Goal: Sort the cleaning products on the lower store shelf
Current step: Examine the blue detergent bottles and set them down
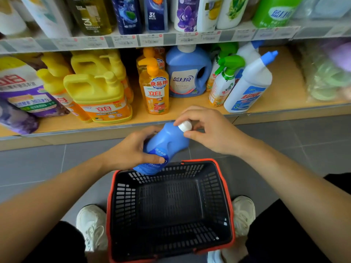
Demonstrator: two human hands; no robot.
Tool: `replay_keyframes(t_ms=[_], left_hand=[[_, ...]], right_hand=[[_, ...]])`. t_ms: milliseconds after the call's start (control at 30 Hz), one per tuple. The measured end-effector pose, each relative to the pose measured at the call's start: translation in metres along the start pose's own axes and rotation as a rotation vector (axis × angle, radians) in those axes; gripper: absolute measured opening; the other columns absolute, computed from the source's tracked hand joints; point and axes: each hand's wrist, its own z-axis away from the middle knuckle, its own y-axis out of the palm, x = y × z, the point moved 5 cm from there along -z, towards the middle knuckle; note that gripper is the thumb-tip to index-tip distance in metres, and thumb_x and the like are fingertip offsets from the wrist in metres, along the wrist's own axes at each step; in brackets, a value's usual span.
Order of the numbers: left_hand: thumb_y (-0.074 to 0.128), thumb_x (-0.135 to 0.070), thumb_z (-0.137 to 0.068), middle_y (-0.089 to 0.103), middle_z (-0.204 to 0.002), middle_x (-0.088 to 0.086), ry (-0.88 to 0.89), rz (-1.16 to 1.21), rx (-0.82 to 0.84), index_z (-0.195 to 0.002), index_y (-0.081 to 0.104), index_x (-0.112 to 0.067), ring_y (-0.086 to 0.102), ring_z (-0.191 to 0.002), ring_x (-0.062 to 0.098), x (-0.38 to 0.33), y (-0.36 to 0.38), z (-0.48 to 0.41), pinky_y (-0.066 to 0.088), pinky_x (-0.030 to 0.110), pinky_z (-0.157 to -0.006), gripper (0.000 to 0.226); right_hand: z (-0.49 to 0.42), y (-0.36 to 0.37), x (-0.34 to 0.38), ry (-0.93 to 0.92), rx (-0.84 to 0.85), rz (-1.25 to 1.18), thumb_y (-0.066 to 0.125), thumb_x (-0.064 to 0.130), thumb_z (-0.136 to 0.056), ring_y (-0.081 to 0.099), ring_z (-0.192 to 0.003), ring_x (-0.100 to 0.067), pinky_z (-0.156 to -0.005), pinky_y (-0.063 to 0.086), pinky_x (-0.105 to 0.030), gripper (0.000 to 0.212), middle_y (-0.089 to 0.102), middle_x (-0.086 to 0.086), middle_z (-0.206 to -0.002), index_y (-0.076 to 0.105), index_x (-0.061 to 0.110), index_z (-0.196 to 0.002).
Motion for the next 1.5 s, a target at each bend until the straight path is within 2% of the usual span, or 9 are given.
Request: replay_keyframes(t_ms=[200, 400, 567, 733, 900, 1100, 1233, 1367, 1500], left_hand=[[0.086, -0.008, -0.076, 0.072, -0.119, -0.005, -0.003, 0.123, -0.018, -0.136, 0.054, -0.022, 0.068, -0.111, 0.013, -0.006, 0.006, 0.003, 0.053, 0.022, -0.092, 0.069], [0.086, -0.008, -0.077, 0.072, -0.121, 0.001, -0.003, 0.138, -0.029, -0.139, 0.054, -0.019, 0.069, -0.111, 0.018, -0.012, 0.016, 0.008, 0.056, 0.035, -0.097, 0.071], [0.084, -0.007, -0.075, 0.074, -0.118, 0.004, -0.025, 0.275, -0.059, -0.135, 0.055, -0.015, 0.071, -0.108, 0.019, -0.019, 0.021, 0.011, 0.057, 0.029, -0.088, 0.068], [0.083, -0.012, -0.072, 0.075, -0.113, 0.009, -0.056, 0.444, -0.12, -0.133, 0.056, -0.018, 0.073, -0.104, 0.027, -0.021, 0.017, 0.015, 0.06, 0.033, -0.08, 0.066], [0.084, -0.009, -0.073, 0.073, -0.113, 0.017, -0.047, 0.541, -0.227, -0.13, 0.055, -0.009, 0.072, -0.103, 0.03, -0.023, 0.009, 0.014, 0.061, 0.036, -0.083, 0.063], [0.081, -0.01, -0.079, 0.075, -0.107, 0.016, -0.03, 0.649, -0.301, -0.127, 0.052, -0.006, 0.074, -0.094, 0.026, -0.028, 0.005, 0.014, 0.061, 0.036, -0.078, 0.056], [0.078, -0.015, -0.08, 0.073, -0.111, 0.016, -0.027, 0.655, -0.338, -0.124, 0.056, -0.007, 0.072, -0.1, 0.028, -0.033, 0.002, 0.013, 0.06, 0.04, -0.085, 0.05], [0.083, -0.028, -0.077, 0.072, -0.116, 0.014, -0.047, 0.523, -0.559, -0.125, 0.062, -0.007, 0.071, -0.107, 0.028, -0.034, -0.021, 0.013, 0.059, 0.047, -0.091, 0.056], [0.083, -0.033, -0.073, 0.074, -0.108, 0.013, -0.05, 0.519, -0.679, -0.132, 0.057, -0.016, 0.075, -0.095, 0.024, -0.032, -0.029, 0.018, 0.063, 0.039, -0.077, 0.068]], right_hand=[[0.003, -0.01, -0.006, 0.06, -0.024, -0.034, 0.066, -0.011, -0.088, 0.065, -0.099, -0.014, -0.088, 0.056, -0.042, 0.019, 0.067, 0.0, -0.112, 0.072, 0.006, -0.094], [0.006, -0.014, -0.013, 0.109, -0.156, -0.086, 0.077, 0.01, -0.087, 0.07, -0.079, -0.024, -0.082, 0.06, -0.044, 0.024, 0.071, 0.002, -0.091, 0.07, 0.031, -0.096], [0.007, -0.015, -0.022, 0.128, -0.376, -0.326, 0.082, 0.01, -0.082, 0.071, -0.074, -0.009, -0.07, 0.059, -0.027, 0.017, 0.077, 0.007, -0.083, 0.076, 0.02, -0.094], [0.009, -0.01, -0.022, 0.136, -0.407, -0.373, 0.072, -0.006, -0.086, 0.072, -0.094, -0.012, -0.086, 0.058, -0.028, 0.033, 0.076, 0.003, -0.103, 0.072, 0.017, -0.11], [0.013, 0.016, -0.03, 0.412, -0.257, -0.648, 0.066, 0.015, -0.096, 0.073, -0.088, -0.018, -0.077, 0.062, -0.037, 0.02, 0.075, 0.001, -0.097, 0.066, 0.016, -0.116], [0.026, 0.065, -0.037, 0.521, 0.206, -0.601, 0.073, 0.006, -0.089, 0.069, -0.113, -0.025, -0.095, 0.057, -0.046, 0.043, 0.07, -0.011, -0.124, 0.06, 0.016, -0.128], [0.023, 0.075, -0.037, 0.433, 0.092, -0.695, 0.078, -0.004, -0.082, 0.069, -0.113, -0.027, -0.095, 0.057, -0.044, 0.053, 0.071, -0.013, -0.122, 0.057, 0.009, -0.129], [0.023, 0.073, -0.041, 0.349, -0.068, -0.54, 0.086, 0.007, -0.075, 0.07, -0.109, -0.03, -0.096, 0.055, -0.054, 0.046, 0.073, -0.009, -0.116, 0.062, 0.016, -0.114], [0.025, 0.064, -0.039, 0.305, -0.206, -0.325, 0.089, 0.02, -0.071, 0.071, -0.097, -0.026, -0.078, 0.058, -0.057, 0.045, 0.072, -0.004, -0.104, 0.063, 0.018, -0.108]])
